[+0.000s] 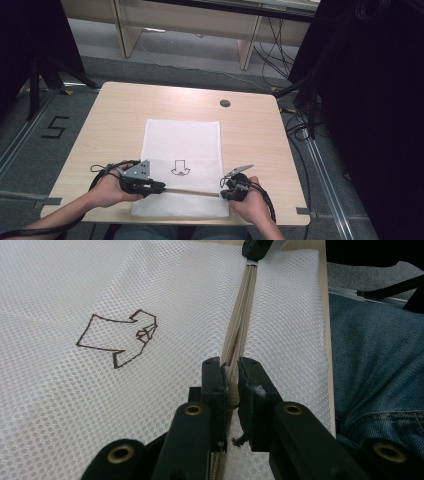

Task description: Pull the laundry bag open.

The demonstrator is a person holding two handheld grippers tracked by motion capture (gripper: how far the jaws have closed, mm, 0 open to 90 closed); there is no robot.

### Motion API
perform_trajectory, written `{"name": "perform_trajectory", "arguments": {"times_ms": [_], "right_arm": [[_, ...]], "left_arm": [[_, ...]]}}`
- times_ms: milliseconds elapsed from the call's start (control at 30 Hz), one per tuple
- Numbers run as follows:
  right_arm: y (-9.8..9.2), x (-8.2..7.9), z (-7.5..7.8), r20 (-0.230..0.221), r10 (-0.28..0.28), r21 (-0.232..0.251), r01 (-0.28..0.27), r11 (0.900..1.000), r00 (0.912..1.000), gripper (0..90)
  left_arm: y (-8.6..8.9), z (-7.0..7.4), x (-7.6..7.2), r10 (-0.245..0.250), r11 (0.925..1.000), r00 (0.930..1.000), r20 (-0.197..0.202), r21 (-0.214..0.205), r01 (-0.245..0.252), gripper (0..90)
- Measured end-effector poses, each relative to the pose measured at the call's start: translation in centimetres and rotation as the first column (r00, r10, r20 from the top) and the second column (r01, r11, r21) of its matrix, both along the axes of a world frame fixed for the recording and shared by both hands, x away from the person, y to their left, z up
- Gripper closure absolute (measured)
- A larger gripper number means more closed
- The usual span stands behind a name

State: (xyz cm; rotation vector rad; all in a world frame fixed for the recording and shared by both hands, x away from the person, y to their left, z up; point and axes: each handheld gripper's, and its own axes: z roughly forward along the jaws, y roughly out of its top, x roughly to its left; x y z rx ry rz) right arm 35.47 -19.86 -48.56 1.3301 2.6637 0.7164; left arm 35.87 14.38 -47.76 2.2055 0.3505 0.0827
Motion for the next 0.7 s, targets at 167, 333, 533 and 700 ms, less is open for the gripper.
{"name": "perform_trajectory", "arguments": {"times_ms": [167, 333, 533, 700], "right_arm": [[-0.09, 0.11, -0.07, 0.014, 0.011, 0.001, -0.011, 0.9999, 0.9998, 90.0], [-0.07, 0.1, -0.09, 0.014, 0.009, 0.0, -0.009, 1.0, 0.9999, 90.0], [-0.1, 0.11, -0.1, 0.016, 0.013, 0.002, -0.013, 0.9999, 0.9998, 90.0], [-0.09, 0.1, -0.09, 0.015, 0.011, 0.001, -0.011, 0.9999, 0.9998, 90.0]], "left_arm": [[-0.03, -0.06, 0.0, 0.005, 1.0, 1.0, -0.006, -0.006, -0.005, 82.0], [0.01, -0.1, 0.01, 0.004, 1.0, 1.0, -0.001, 0.002, -0.004, 82.0], [0.64, -0.22, 0.09, 0.015, 0.9999, 0.9996, -0.023, 0.003, -0.015, 82.0], [0.69, -0.31, 0.08, 0.018, 0.9998, 0.9993, -0.033, -0.008, -0.018, 82.0]]}}
